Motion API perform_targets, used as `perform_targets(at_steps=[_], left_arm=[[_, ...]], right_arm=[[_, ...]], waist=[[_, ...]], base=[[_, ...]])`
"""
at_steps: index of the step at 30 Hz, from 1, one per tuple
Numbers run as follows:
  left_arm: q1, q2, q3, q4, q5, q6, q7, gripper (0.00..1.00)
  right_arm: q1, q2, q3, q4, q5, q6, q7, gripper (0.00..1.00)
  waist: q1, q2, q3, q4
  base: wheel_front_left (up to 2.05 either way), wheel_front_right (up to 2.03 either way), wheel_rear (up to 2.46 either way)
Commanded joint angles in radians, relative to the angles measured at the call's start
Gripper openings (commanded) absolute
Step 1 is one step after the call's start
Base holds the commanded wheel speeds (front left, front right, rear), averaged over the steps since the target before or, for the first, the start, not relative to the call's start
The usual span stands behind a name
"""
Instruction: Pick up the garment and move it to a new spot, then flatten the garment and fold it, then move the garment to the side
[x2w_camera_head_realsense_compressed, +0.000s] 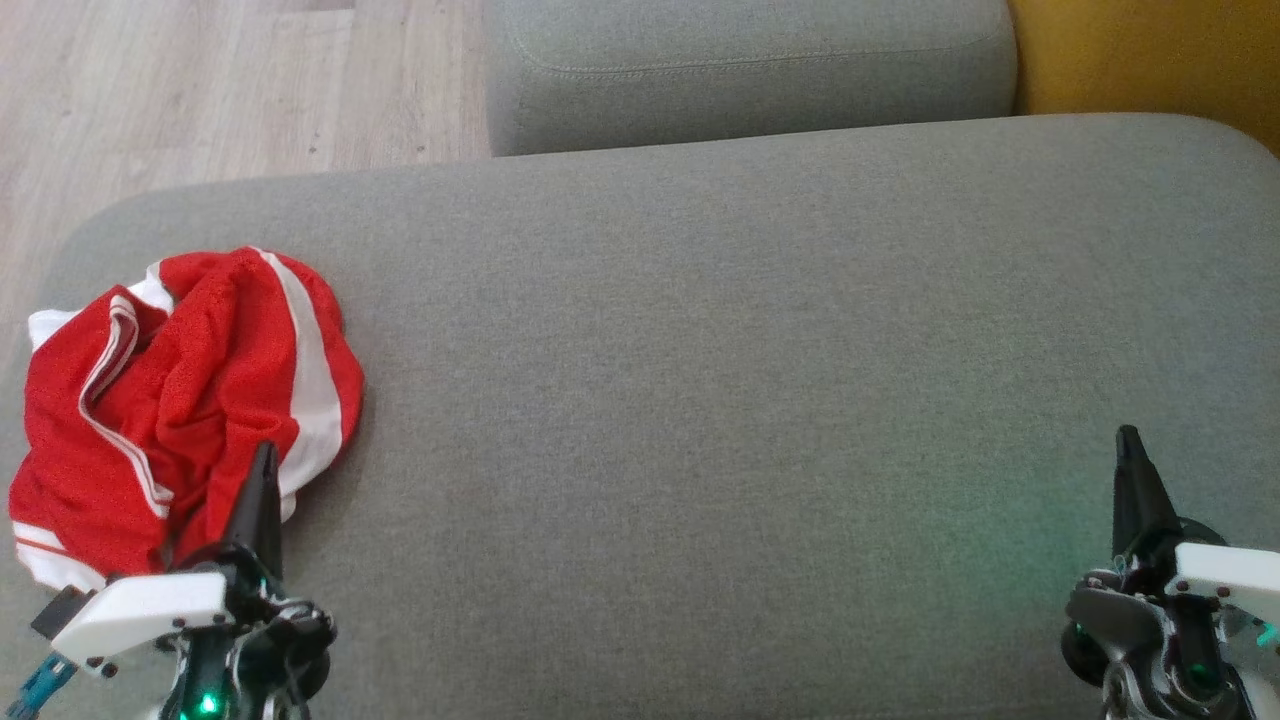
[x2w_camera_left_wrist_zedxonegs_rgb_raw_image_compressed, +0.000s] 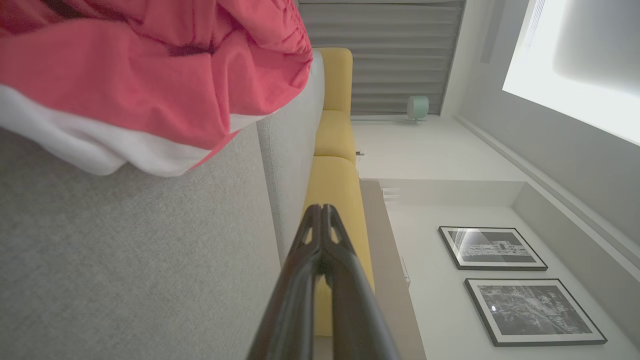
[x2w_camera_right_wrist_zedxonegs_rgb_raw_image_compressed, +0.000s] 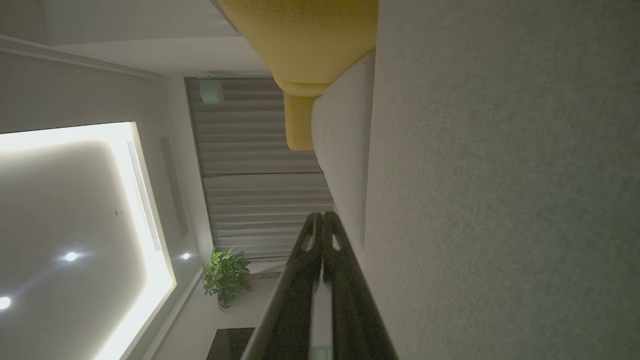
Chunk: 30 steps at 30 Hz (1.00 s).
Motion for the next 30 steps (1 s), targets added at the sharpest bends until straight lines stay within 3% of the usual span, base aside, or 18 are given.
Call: perform_targets(at_steps=[1,30], left_arm=[[-0.058,0.008,0.035,-0.036,-0.005,-0.007,0.007,0.0],[-0.058,0.008,0.035,-0.036,-0.005,-0.007,0.007,0.0]], right_arm=[[-0.056,-0.002,0.022,-0.038,0.007,0.008,0.002,0.0],[-0.056,-0.002,0.022,-0.038,0.007,0.008,0.002,0.0]], waist=[[0.0,0.0,0.0,0.0],[0.0,0.0,0.0,0.0]], base=[[0.0,0.0,0.0],[0.0,0.0,0.0]])
